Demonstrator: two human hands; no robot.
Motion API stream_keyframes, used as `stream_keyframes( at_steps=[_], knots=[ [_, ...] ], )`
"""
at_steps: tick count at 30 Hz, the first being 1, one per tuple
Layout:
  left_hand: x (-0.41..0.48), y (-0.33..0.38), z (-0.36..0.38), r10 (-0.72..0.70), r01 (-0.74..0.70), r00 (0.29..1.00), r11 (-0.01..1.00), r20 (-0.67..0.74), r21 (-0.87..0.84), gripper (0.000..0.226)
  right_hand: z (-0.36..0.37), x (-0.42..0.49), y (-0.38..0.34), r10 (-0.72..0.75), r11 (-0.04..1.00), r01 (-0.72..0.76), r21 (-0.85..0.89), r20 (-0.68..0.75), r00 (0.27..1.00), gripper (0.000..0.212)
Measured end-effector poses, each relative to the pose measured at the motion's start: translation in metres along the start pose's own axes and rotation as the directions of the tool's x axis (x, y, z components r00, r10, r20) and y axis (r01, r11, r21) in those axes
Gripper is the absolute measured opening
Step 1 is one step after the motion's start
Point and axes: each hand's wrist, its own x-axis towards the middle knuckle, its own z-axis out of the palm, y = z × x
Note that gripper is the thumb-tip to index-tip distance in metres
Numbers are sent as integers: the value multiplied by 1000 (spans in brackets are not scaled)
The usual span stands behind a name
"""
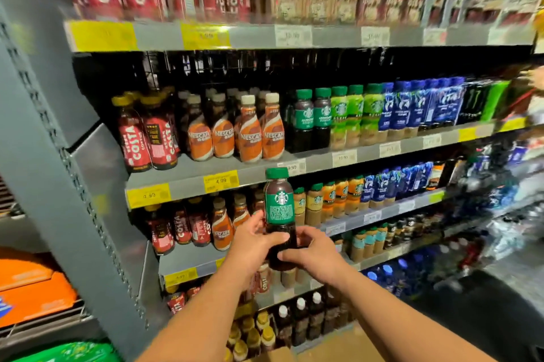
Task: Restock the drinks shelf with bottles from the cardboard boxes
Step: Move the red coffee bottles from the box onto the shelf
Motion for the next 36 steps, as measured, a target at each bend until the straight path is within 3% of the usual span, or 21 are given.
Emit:
stream_keyframes(
  at_steps=[5,16,21,25,28,31,36],
  knots=[
    [24,27,17,54,-54,998,999,-11,-1,58,-22,22,-24,-76,996,72,-51,-69,995,32],
    [105,84,60,114,-105,983,992,-143,67,61,-72,111,-58,-214,976,212,-47,-55,975,32],
    [134,112,64,268,-204,929,946,-257,250,29,-80,142,-71,-249,968,249,-15,-18,968,23],
    [152,136,47,473,-167,764,802,-439,574,22,-72,159,-72,-212,975,216,60,-64,975,19],
    [169,154,28,671,-95,661,520,-337,849,25,-68,164,-71,-170,981,179,78,-108,980,18],
    [189,166,16,717,-54,682,248,-146,967,36,-67,167,-72,-183,980,192,48,-152,971,21],
    [222,159,11,622,45,781,34,-56,998,52,-66,170,-74,-227,973,228,-15,-202,953,26]
  ],
)
